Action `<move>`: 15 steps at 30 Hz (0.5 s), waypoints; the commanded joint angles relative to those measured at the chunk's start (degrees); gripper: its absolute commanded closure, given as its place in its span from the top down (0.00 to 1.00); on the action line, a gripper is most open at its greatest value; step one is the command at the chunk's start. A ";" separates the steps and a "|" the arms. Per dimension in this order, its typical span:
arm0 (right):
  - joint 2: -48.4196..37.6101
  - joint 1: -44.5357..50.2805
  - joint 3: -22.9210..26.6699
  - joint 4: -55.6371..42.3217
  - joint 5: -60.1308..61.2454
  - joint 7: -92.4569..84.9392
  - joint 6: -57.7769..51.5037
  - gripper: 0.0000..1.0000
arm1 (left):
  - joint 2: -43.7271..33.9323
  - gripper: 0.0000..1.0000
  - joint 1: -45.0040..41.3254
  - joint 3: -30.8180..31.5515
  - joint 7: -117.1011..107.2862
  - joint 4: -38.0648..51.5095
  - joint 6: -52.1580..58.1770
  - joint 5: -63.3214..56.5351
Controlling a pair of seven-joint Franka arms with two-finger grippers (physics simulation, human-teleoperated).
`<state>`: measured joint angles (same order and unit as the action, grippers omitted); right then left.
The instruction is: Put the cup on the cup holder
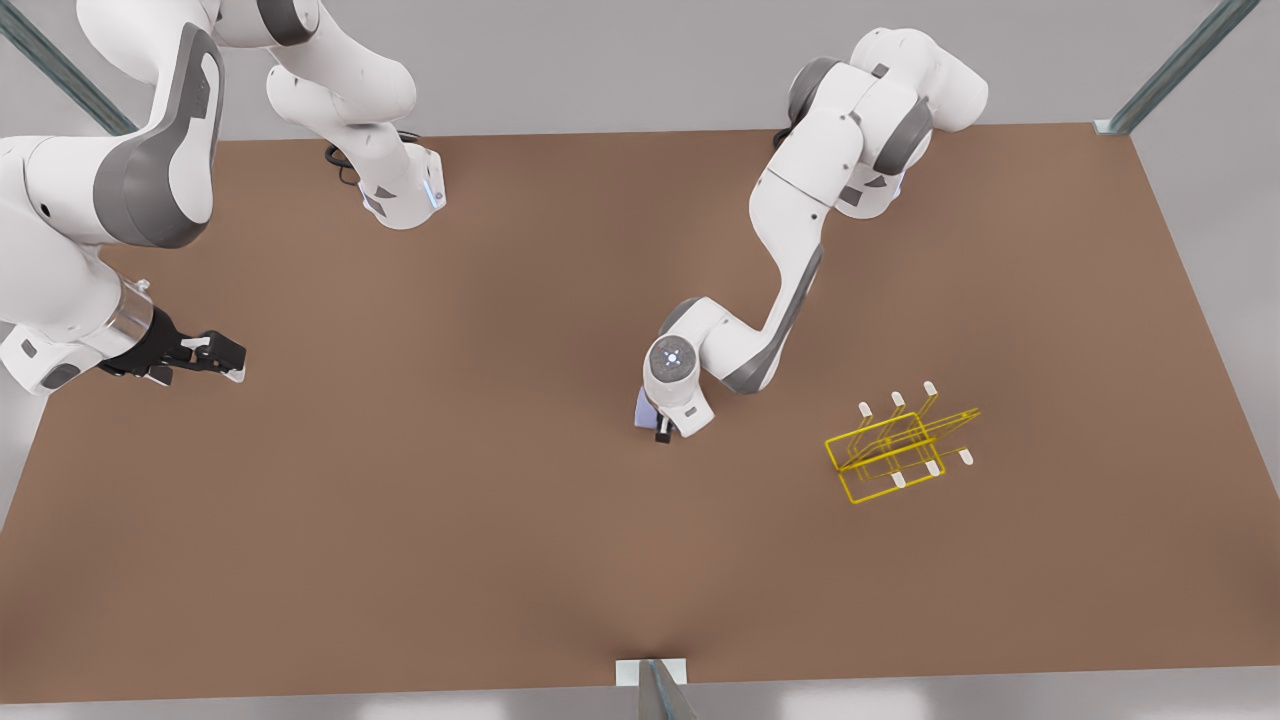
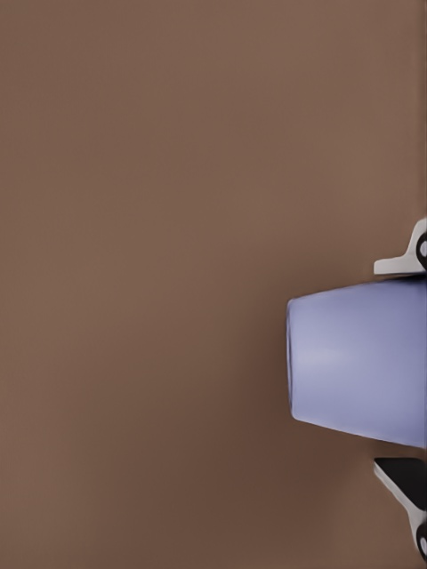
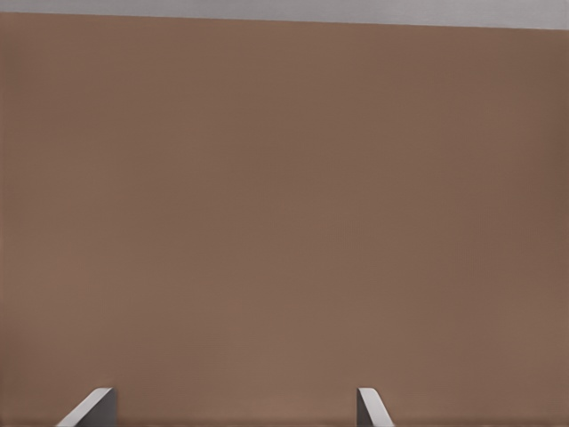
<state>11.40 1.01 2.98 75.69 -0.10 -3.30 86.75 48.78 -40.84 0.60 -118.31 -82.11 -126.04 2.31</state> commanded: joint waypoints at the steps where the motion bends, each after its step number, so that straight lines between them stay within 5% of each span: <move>1: -0.07 0.04 0.01 -0.10 0.01 0.23 0.00 1.00 | 0.17 1.00 -0.20 0.10 -0.35 0.02 -1.05 0.33; 5: -0.07 0.04 0.01 -0.10 0.10 0.23 0.00 1.00 | 0.53 1.00 -0.38 0.01 -0.96 0.02 -1.13 0.51; 7: -0.07 0.04 0.01 -0.02 0.10 0.22 0.00 1.00 | 0.61 0.87 -0.73 0.01 -1.14 0.02 -1.13 0.51; 10: -0.07 0.04 0.01 -0.02 0.10 0.14 0.00 1.00 | 0.96 0.80 -0.73 0.01 -1.40 0.02 -1.57 0.51; 15: -0.07 0.04 0.01 -0.02 0.10 0.23 0.00 1.00 | 1.32 0.80 -0.73 0.01 -1.40 0.02 -2.10 0.51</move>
<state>11.40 1.05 2.98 75.67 -0.04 -3.18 86.77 50.01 -41.55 0.61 -118.85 -82.09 -127.61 2.89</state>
